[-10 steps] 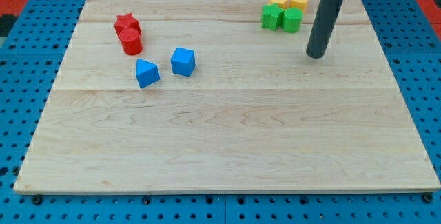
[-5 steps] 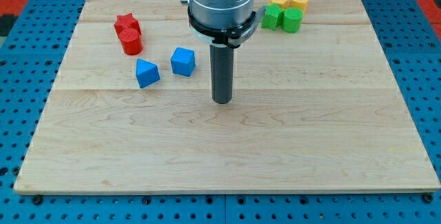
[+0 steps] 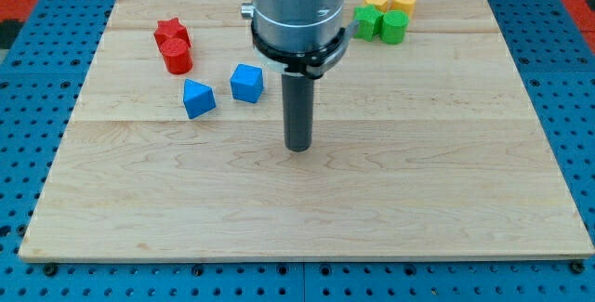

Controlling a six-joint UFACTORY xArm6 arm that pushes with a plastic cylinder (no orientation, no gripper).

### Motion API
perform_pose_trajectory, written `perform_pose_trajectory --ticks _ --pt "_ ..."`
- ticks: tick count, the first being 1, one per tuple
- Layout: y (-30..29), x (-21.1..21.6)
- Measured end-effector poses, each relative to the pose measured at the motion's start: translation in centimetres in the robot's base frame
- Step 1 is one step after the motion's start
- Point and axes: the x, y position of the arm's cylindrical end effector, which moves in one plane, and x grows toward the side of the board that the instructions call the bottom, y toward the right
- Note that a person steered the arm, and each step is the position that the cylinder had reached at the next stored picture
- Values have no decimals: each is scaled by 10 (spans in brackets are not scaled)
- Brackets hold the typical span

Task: Slide the blue triangle below the blue cube

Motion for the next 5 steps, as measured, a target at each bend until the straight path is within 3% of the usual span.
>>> perform_pose_trajectory --ticks 2,3,4,5 --pt "-130 -13" --pt "-163 -48" --pt "-151 -70" --pt "-68 -68"
